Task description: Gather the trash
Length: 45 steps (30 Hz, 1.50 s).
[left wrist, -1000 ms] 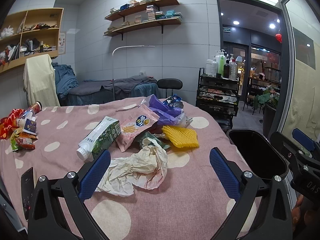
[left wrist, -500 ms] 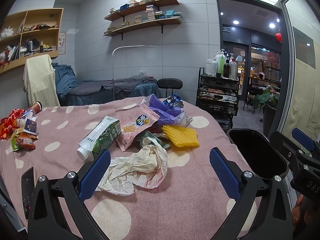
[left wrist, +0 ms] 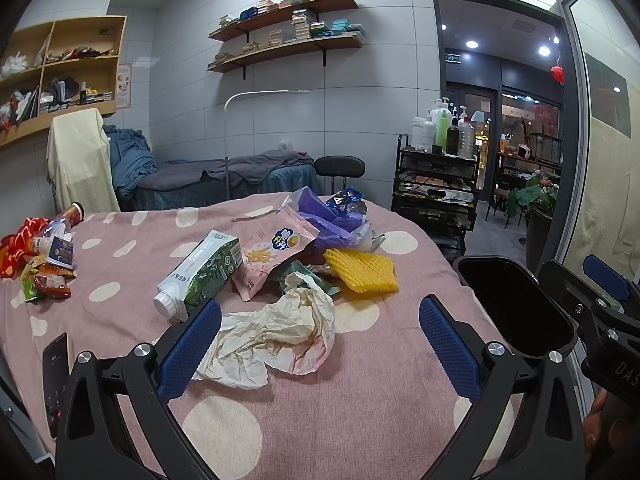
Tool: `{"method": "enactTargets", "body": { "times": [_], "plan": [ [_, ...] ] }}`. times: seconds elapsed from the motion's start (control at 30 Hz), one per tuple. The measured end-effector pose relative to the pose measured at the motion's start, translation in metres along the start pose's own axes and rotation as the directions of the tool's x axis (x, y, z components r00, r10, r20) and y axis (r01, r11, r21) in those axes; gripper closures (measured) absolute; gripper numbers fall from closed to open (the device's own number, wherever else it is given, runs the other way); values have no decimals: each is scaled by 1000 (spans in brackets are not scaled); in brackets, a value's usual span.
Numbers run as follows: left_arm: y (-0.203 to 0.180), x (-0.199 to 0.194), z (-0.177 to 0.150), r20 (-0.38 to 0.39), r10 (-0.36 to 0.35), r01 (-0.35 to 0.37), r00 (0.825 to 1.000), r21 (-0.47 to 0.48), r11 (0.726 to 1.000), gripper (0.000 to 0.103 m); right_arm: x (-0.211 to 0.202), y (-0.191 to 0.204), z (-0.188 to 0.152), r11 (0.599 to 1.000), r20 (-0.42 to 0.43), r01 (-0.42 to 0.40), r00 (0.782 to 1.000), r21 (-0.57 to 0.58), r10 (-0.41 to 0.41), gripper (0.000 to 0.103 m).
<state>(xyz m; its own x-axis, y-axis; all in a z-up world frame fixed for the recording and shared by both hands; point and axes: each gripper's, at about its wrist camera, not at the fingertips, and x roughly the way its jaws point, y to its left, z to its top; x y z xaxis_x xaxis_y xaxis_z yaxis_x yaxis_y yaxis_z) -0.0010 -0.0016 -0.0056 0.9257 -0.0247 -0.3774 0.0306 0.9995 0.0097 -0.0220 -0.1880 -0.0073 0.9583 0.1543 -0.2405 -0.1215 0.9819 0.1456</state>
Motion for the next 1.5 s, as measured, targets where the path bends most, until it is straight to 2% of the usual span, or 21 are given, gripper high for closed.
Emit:
{"method": "enactTargets", "body": {
  "times": [0.63, 0.83, 0.97, 1.07, 1.13, 1.23, 1.33, 1.37, 1.4, 1.43, 1.5],
  "plan": [
    [6, 4, -4, -19, 11, -11, 1000, 22, 1000, 5, 3, 3, -3, 1000, -9, -4, 1000, 0, 4, 5],
    [31, 20, -7, -111, 56, -49, 992, 65, 997, 5, 17, -2, -3, 1000, -69, 1, 998, -21, -3, 5],
    [36, 31, -8, -167, 65, -43, 984, 134, 990, 5, 30, -10, -2, 1000, -121, 1, 993, -9, -2, 5],
    [32, 38, -8, -203, 36, -1, 978, 172, 985, 5, 39, -13, -2, 1000, -148, 9, 989, -13, -11, 5],
    [28, 44, -8, -230, 16, 28, 973, 188, 982, 5, 44, -14, -2, 1000, -158, 15, 987, -21, -18, 5],
    [26, 64, -6, -295, 2, 60, 955, 199, 978, 5, 53, -14, -3, 1000, -174, 7, 985, -24, -12, 5],
    [31, 89, -8, -392, -8, 80, 920, 170, 982, 8, 61, -12, -2, 1000, -199, -8, 980, -22, 3, 5],
    [34, 98, -9, -426, -20, 92, 904, 150, 984, 12, 66, -11, -2, 1000, -216, -19, 976, -23, 14, 5],
    [34, 102, -11, -441, -26, 97, 897, 140, 985, 18, 70, -10, -2, 999, -232, -28, 973, -25, 21, 5],
    [36, 106, -12, -453, -30, 99, 891, 128, 987, 21, 74, -9, -1, 999, -249, -37, 968, -27, 29, 5],
    [40, 106, -14, -453, -34, 93, 891, 109, 990, 33, 84, -5, -1, 998, -279, -53, 960, -35, 41, 5]
  ]
}}
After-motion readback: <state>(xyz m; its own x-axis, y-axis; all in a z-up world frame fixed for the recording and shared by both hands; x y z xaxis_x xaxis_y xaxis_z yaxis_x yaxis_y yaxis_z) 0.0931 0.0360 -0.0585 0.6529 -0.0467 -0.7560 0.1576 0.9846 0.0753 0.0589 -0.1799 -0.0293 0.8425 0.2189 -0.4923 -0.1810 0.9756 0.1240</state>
